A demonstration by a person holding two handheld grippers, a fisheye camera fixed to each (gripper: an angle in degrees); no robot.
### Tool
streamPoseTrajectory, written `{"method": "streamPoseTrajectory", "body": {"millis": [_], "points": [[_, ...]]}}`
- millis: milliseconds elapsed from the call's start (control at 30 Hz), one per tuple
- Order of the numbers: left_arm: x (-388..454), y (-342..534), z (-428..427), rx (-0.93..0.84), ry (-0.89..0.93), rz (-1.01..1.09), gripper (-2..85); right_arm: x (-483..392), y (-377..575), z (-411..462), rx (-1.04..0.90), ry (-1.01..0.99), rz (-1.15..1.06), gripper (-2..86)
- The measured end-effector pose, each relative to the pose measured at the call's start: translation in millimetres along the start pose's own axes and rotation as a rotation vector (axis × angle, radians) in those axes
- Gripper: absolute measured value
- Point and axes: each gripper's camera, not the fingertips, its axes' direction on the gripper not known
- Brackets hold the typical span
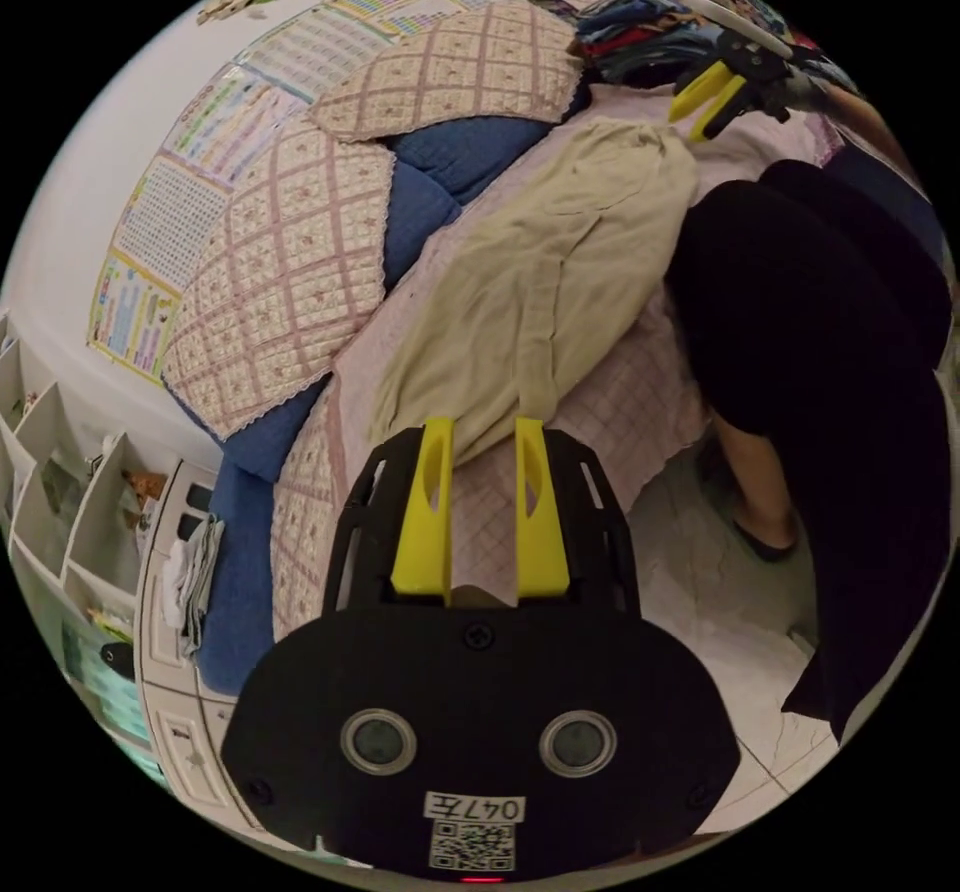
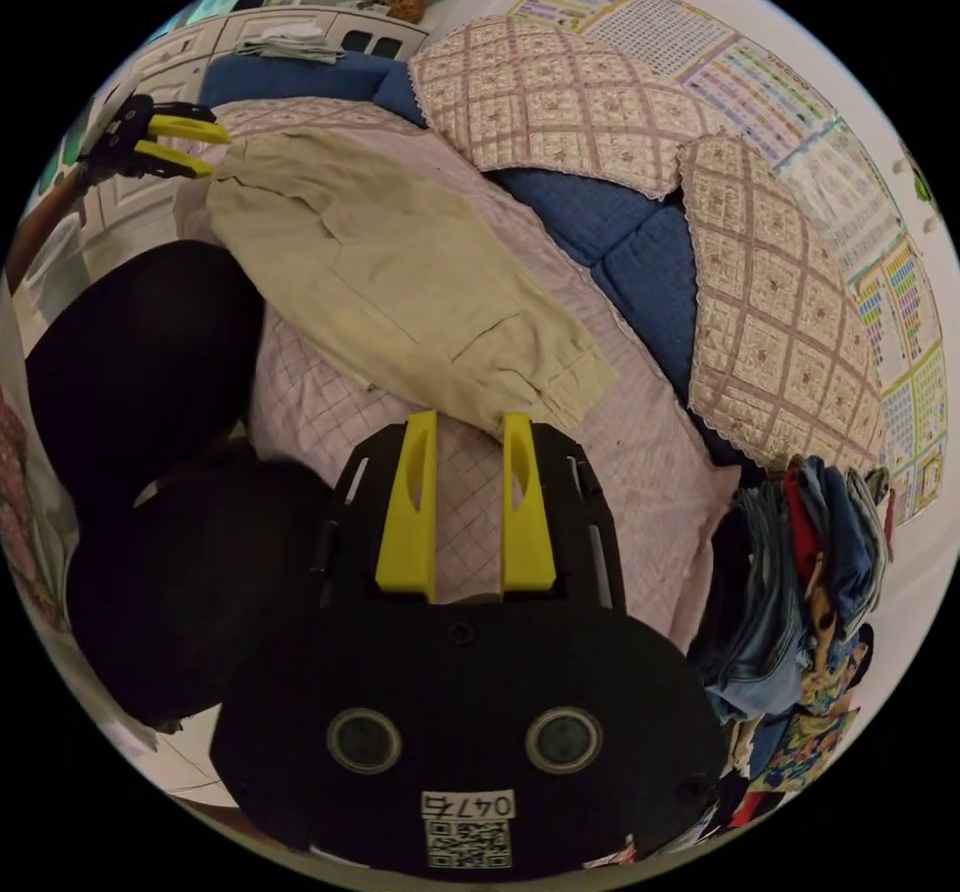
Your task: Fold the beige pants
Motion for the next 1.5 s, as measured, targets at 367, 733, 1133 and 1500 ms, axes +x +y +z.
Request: {"method": "streamPoseTrajectory", "body": {"millis": [367, 733, 1133, 1500], "points": [[55.4, 27.6, 51.1, -0.025, 0.087, 0.076, 9.7, 27.0, -24.8, 8.4, 0.007, -0.012, 0.002, 0.0], [79.8, 36.0, 113.9, 0.006, 0.064, 0.065, 6.6, 49.3, -43.8, 33.9, -0.034, -0.001, -0.156, 1.9], [-43.9, 15.2, 156.0, 0.178, -0.116, -0.181, 0.9, 174.2, -77.8, 9.4, 0.177, 0.118, 0.141, -0.6], [-259.0, -144.4, 427.5, -0.009, 0.008, -0.272, 1.6, 354.1, -164.3, 136.2, 0.137, 0.111, 0.423, -0.6]]}}
